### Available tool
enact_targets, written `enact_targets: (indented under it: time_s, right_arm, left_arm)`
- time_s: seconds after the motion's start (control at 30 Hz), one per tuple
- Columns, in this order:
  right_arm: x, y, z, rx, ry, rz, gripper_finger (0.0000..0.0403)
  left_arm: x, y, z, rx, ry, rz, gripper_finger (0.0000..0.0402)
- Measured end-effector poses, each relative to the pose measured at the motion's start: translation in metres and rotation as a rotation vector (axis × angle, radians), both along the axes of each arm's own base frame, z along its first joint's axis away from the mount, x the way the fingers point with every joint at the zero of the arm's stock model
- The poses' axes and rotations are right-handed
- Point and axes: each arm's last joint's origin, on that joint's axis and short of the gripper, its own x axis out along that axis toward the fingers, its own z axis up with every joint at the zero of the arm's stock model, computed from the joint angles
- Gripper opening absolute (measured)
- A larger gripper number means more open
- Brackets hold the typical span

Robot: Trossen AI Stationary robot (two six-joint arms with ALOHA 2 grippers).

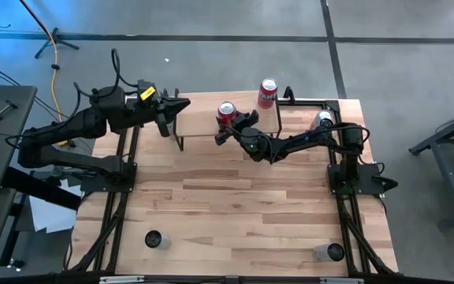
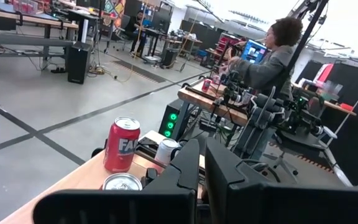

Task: Place canned beverage on shelf
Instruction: Put the orange soda can on the shelf

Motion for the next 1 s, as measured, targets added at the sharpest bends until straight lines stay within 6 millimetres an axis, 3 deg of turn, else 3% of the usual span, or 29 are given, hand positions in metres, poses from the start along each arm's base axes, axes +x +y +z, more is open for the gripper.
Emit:
enact_targets:
  time_s: [0.37, 0.67, 1.0]
  right_arm:
    - [0.0, 0.0, 0.0, -0.002, 0.002, 0.0, 0.03]
    - [-0.0003, 0.0001, -0.002, -0.007, 0.024, 0.002, 0.0391]
    - [-0.0006, 0.0028, 0.0004, -0.01, 0.014, -0.014, 0.0398]
  left_arm:
    - [0.0, 0.0, 0.0, -0.01, -0.004, 0.0, 0.0]
    - [0.0, 0.0, 0.0, -0.021, -0.008, 0.0, 0.0]
    - [-0.0001, 0.0, 0.0001, -0.018, -0.007, 0.0, 0.0]
